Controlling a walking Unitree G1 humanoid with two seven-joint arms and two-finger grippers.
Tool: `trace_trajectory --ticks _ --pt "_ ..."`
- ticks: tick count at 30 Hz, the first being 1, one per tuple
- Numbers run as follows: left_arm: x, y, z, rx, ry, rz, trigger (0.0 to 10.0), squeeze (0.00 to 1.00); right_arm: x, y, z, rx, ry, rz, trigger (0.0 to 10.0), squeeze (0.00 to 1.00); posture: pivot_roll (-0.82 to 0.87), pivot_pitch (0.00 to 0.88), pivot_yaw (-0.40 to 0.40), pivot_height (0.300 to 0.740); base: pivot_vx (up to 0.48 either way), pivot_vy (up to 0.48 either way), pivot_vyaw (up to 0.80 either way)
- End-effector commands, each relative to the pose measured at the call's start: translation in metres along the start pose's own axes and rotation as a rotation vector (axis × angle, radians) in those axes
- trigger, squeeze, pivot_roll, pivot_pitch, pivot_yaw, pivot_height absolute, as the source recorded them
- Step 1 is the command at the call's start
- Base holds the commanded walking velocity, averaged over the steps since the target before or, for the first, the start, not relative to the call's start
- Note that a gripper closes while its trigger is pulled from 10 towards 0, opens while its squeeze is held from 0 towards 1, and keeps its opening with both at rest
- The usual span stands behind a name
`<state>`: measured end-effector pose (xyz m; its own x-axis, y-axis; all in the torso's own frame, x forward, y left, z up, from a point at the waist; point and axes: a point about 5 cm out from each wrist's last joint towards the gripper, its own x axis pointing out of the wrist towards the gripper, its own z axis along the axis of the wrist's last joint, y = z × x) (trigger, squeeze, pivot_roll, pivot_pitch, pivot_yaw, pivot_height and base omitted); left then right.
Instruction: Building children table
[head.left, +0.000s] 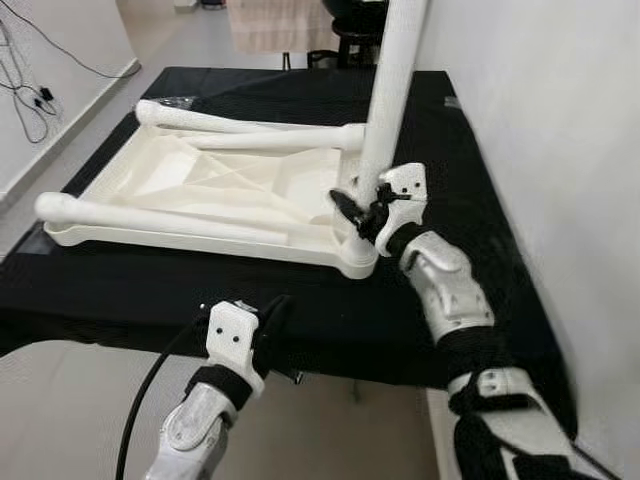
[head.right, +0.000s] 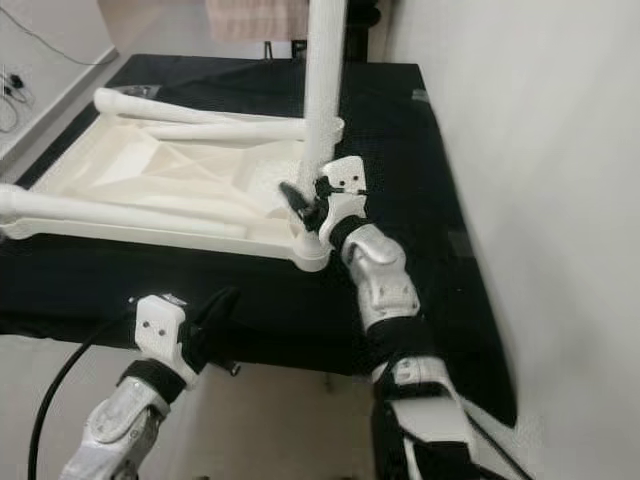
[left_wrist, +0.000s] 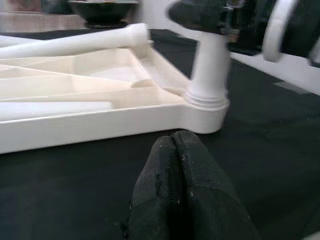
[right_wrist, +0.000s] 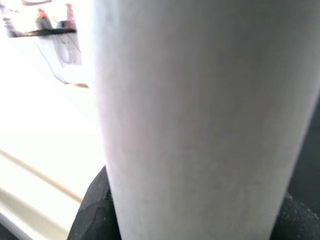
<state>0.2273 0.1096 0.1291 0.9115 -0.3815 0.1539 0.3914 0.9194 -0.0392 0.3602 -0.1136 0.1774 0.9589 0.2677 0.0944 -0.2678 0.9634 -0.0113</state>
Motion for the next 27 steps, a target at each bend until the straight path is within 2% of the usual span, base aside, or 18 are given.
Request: trace_trajectory --ticks 1,2,3,4,6,7,8,9,10,11,13,15,16,19,23,27 --pt "-0.002 0.003 -0.002 -0.004 0.014 0.004 10.0 0.0 -0.019 0.006 -0.042 0.043 0.18 -0.063 0.0 0.0 0.1 0.134 0.003 0.74 0.0 0.0 0.0" --pt "-0.002 0.003 -0.002 -0.004 0.014 0.004 10.0 0.0 -0.019 0.006 -0.042 0.043 0.18 -0.063 0.0 0.0 0.1 0.134 0.003 0.74 0.0 0.0 0.0" --pt "-0.001 0.003 -0.002 -0.005 0.015 0.003 10.0 0.0 -0.02 0.013 -0.045 0.05 0.18 -0.039 0.0 0.0 0.1 0.13 0.004 0.74 0.0 0.0 0.0" --pt "-0.001 0.004 -0.003 -0.007 0.018 0.001 10.0 0.0 -0.01 0.025 -0.041 0.042 0.158 0.011 0.0 0.0 0.11 0.126 -0.004 0.74 0.0 0.0 0.0" --pt "-0.001 0.004 -0.003 -0.006 0.017 0.002 10.0 0.0 -0.006 0.029 -0.037 0.03 0.147 0.031 0.0 0.0 0.11 0.125 -0.004 0.74 0.0 0.0 0.0" --pt "-0.001 0.004 -0.003 -0.003 0.016 0.004 10.0 0.0 -0.003 0.031 -0.033 0.017 0.143 0.029 8.1 0.0 0.11 0.125 -0.004 0.74 0.0 0.0 0.0" --pt "-0.001 0.004 -0.003 -0.003 0.016 0.004 10.0 0.0 -0.003 0.031 -0.033 0.017 0.143 0.029 8.1 0.0 0.11 0.125 -0.004 0.74 0.0 0.0 0.0" --pt "-0.001 0.004 -0.003 -0.001 0.015 0.008 10.0 0.0 0.0 0.032 -0.03 0.021 0.132 0.036 10.0 0.0 0.11 0.125 -0.004 0.74 0.0 0.0 0.0" --pt "0.0 0.004 -0.002 0.001 0.015 0.011 10.0 0.0 0.002 0.037 -0.024 0.061 0.104 0.108 10.0 1.0 0.11 0.125 -0.006 0.74 0.0 0.0 0.0" --pt "0.0 0.005 -0.002 0.002 0.015 0.012 10.0 0.0 0.002 0.042 -0.019 0.087 0.087 0.139 10.0 1.0 0.11 0.125 -0.006 0.74 0.0 0.0 0.0" --pt "0.0 0.005 -0.003 0.001 0.015 0.012 10.0 0.0 0.003 0.046 -0.006 0.055 0.031 0.198 10.0 1.0 0.11 0.124 -0.005 0.74 0.0 0.0 0.0" --pt "0.0 0.005 -0.003 0.001 0.015 0.012 10.0 0.0 0.003 0.047 -0.002 0.039 0.016 0.205 10.0 1.0 0.11 0.124 -0.005 0.74 0.0 0.0 0.0" --pt "0.0 0.004 -0.003 0.0 0.016 0.01 10.0 0.0 0.004 0.051 0.011 0.046 -0.026 0.324 10.0 0.0 0.11 0.123 -0.005 0.74 0.0 0.0 0.0" --pt "0.0 0.004 -0.003 -0.001 0.016 0.009 10.0 0.0 0.004 0.053 0.017 0.051 -0.042 0.377 10.0 0.0 0.11 0.123 -0.005 0.74 0.0 0.0 0.0" --pt "0.0 0.003 -0.003 -0.001 0.015 0.008 10.0 0.0 0.007 0.047 0.025 0.005 -0.039 0.63 10.0 0.0 0.12 0.121 -0.009 0.74 0.0 0.0 0.0" --pt "0.001 0.003 -0.003 0.0 0.015 0.008 10.0 0.0 0.008 0.039 0.024 0.005 -0.015 0.698 10.0 0.0 0.12 0.121 -0.009 0.74 0.0 0.0 0.0"
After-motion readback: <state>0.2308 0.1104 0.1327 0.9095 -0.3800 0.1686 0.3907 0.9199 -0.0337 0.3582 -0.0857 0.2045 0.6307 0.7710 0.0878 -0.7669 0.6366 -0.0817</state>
